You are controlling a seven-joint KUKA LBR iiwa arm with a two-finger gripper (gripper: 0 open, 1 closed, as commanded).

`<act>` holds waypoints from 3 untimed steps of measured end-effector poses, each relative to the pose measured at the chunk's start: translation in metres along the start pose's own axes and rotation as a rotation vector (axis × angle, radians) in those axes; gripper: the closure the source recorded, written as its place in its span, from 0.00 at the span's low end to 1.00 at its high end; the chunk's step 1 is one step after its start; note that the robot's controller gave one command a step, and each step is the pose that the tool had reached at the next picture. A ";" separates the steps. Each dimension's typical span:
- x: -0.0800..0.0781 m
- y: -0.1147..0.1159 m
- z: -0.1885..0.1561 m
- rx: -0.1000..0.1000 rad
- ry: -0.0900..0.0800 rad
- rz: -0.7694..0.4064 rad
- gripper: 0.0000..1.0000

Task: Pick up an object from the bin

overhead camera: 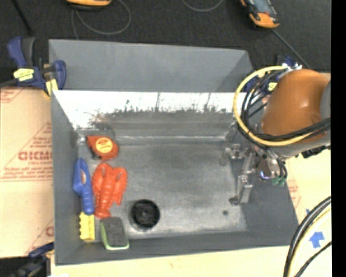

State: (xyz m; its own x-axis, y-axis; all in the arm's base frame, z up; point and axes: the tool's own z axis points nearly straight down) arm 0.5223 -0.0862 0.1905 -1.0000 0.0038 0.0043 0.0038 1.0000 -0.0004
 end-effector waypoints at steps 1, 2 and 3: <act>-0.002 0.000 -0.004 0.001 -0.008 -0.002 0.00; 0.007 0.009 0.037 0.001 -0.016 0.028 0.00; 0.037 0.054 0.098 0.001 -0.010 -0.037 0.00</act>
Offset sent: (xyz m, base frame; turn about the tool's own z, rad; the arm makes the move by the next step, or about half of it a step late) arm -0.0245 0.0252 -0.1054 0.0728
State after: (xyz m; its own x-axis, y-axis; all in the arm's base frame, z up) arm 0.4853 -0.0323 0.0929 -0.9994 -0.0335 -0.0062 -0.0335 0.9994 -0.0016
